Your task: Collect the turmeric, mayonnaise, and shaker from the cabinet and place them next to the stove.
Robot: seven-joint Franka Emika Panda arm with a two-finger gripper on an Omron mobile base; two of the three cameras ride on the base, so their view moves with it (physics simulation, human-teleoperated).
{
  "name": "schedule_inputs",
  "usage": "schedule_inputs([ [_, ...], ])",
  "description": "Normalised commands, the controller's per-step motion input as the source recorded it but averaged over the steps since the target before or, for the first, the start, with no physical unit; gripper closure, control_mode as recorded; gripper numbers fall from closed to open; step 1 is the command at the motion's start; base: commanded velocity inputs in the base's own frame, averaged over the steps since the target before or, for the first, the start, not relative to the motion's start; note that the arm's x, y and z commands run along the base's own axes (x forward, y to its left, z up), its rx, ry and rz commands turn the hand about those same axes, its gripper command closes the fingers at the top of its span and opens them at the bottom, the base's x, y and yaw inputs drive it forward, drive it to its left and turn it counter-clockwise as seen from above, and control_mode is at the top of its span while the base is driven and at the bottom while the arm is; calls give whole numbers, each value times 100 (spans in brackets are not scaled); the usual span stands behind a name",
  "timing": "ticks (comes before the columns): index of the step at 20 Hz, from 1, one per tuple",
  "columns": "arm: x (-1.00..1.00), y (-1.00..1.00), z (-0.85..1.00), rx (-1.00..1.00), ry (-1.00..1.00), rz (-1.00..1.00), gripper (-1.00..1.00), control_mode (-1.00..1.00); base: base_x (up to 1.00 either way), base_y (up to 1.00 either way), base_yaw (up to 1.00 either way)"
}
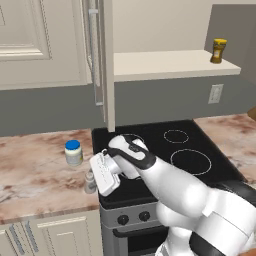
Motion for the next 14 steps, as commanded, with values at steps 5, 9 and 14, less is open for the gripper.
schedule_inputs([
  [5, 28, 1, -20, 0, -4, -7, 100, -100, 0, 0, 0],
  [9, 1, 3, -27, 0, -10, -7, 100, -100, 0, 0, 0],
  [14, 0, 11, -15, 0, -7, -8, 100, -100, 0, 0, 0],
])
